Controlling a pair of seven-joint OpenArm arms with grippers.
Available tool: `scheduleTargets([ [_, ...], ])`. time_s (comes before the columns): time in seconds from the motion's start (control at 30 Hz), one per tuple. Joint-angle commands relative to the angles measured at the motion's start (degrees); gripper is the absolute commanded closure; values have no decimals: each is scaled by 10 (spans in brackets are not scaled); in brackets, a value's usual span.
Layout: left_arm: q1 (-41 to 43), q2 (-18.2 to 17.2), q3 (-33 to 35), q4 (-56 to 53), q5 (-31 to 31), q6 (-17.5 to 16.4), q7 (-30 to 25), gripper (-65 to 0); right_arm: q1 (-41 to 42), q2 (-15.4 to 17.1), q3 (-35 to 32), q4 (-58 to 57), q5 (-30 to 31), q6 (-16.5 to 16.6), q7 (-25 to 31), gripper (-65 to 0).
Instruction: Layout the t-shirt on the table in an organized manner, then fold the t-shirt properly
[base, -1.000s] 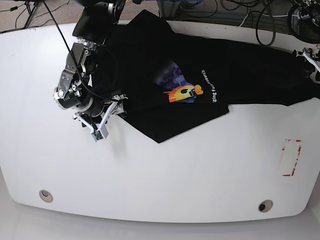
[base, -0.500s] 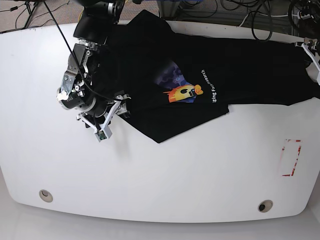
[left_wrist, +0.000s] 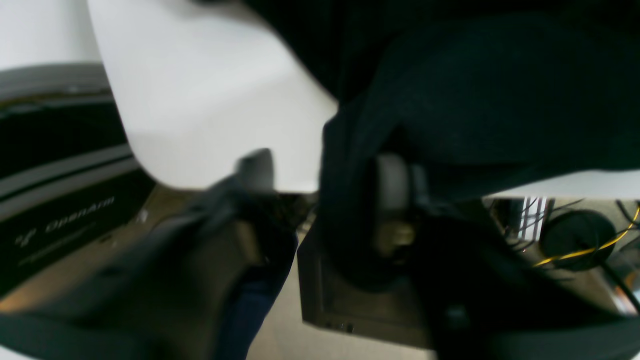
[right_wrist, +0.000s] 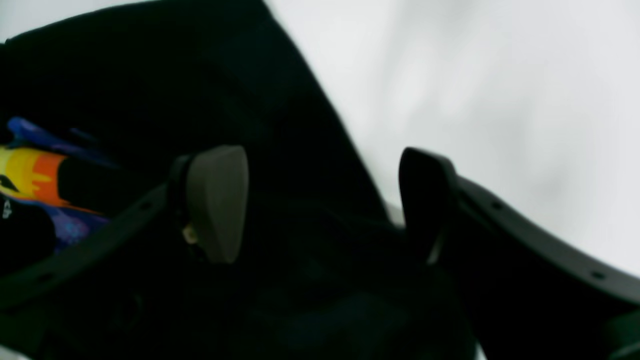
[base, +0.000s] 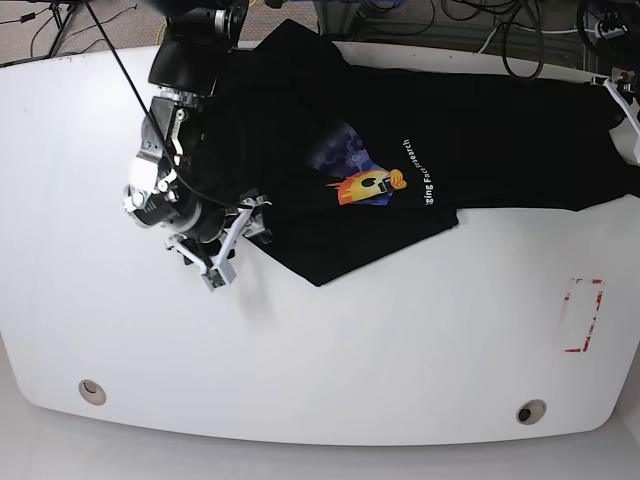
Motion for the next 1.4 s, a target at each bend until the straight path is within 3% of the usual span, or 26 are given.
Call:
scheduleTargets([
  [0.0, 1, -11, -3, 8, 2, -1, -2, -146, 28, 0, -19, -34, 13, 1, 37, -450],
  [0.07, 1, -11, -3, 8, 2, -1, -2, -117, 38, 0, -32, -61, 11, 1, 59, -450],
  [0.2, 6, -11, -3, 8, 1, -1, -2, -126, 61, 0, -47, -103, 11, 1, 86, -450],
  [0.4, 9, -11, -5, 8, 1, -1, -2, -268, 101, -5, -51, -177, 11, 1, 100, -450],
  [0.57, 9, -11, -5, 8, 1, -1, -2, -364, 117, -2, -51, -230, 10, 1, 157, -450],
  [0.83, 6, -9, -2, 8, -2, -1, 0, -367, 148, 18, -52, -314, 10, 1, 182, -450],
  [1.03, 4, -10, -24, -18, -134, -1, 14, -367, 142, 16, -57, -321, 10, 1, 182, -450],
  [1.13, 6, -11, -35, -41, -185, -1, 14, -368, 132, 16, -92, -321, 15, 1, 182, -450],
  [1.37, -5, -13, -38, -87, -182, -1, 14, -369, 121, 7, -149, -318, 15, 1, 182, -450],
])
